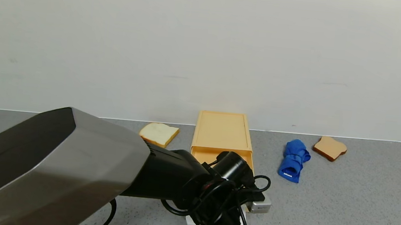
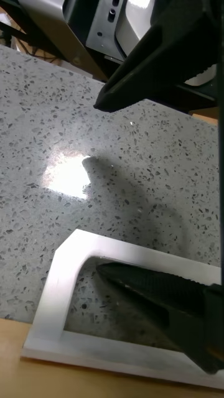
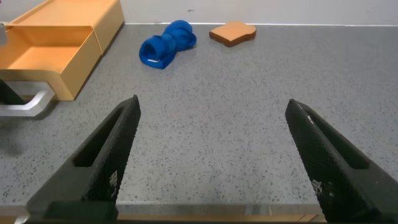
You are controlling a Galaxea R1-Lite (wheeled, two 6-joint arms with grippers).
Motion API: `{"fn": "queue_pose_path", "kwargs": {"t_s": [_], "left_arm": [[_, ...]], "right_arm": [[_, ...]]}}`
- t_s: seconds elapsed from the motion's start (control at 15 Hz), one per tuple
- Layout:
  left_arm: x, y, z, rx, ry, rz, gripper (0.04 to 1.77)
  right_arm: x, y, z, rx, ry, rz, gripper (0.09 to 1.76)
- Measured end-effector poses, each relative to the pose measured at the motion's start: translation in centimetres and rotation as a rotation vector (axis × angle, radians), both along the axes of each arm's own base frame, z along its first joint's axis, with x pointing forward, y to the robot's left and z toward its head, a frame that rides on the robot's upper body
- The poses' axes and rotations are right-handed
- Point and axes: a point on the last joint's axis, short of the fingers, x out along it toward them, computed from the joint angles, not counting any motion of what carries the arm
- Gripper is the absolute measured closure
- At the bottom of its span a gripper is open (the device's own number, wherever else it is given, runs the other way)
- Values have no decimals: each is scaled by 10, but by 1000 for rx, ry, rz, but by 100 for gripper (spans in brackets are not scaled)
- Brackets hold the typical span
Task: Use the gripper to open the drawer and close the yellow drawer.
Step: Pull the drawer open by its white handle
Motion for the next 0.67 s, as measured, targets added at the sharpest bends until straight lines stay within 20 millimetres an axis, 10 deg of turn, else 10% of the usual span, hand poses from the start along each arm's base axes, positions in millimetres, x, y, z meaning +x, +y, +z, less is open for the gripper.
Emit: {"fn": "queue_pose_path", "kwargs": {"t_s": [0.67], "left_arm": [[-9,5,57,-100,-58,116,8]], "right_arm": [[0,0,0,0,0,0,14]]}}
